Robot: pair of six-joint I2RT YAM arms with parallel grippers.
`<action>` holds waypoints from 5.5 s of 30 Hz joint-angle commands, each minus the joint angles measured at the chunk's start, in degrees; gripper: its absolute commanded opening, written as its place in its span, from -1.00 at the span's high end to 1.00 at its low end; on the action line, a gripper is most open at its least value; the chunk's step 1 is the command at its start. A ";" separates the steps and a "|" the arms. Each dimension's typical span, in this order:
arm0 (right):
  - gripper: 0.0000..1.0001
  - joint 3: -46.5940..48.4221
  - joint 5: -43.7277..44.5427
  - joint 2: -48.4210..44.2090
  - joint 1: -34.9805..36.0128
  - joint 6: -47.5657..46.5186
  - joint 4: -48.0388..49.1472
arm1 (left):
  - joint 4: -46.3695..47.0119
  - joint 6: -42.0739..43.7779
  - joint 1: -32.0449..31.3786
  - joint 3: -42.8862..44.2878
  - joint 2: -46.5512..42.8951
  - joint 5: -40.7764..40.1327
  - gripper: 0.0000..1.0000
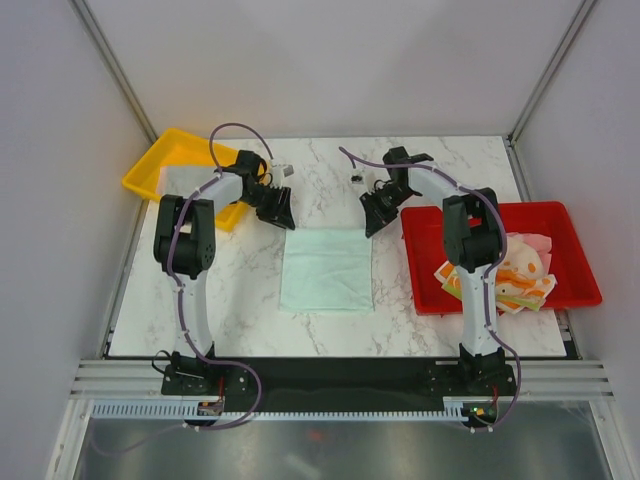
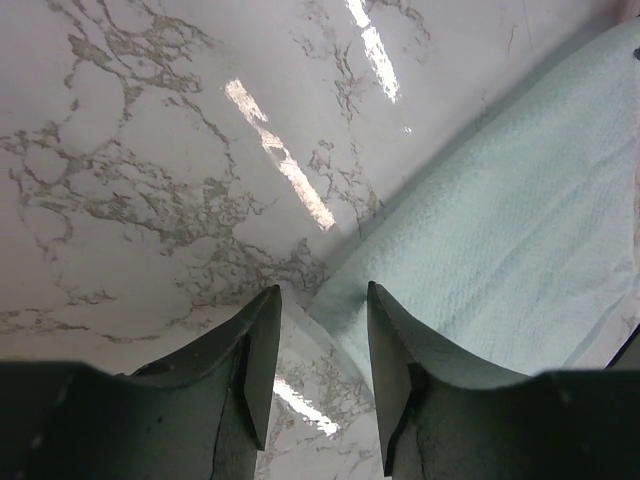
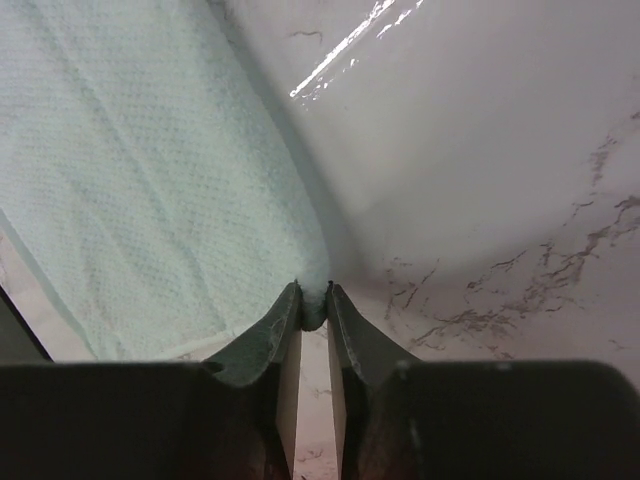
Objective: Fold and stack the towels
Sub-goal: Fold the towel
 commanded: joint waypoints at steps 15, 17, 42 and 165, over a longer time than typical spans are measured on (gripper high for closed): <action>0.22 3.90 -1.72 -0.15 -0.04 0.33 0.60 | -1.61 3.34 0.24 1.61 0.21 1.86 0.08; 0.24 3.99 -1.10 -0.07 -0.12 0.42 0.78 | -1.61 3.34 0.24 1.61 0.03 1.59 0.20; 1.00 -10.16 10.41 -19.04 0.58 9.38 17.21 | 4.80 -2.99 -0.81 -4.80 -15.25 -5.27 0.95; 0.03 -53.67 36.34 -64.22 22.99 54.30 34.18 | 21.94 -42.72 -15.58 -47.08 -33.99 -27.07 -0.24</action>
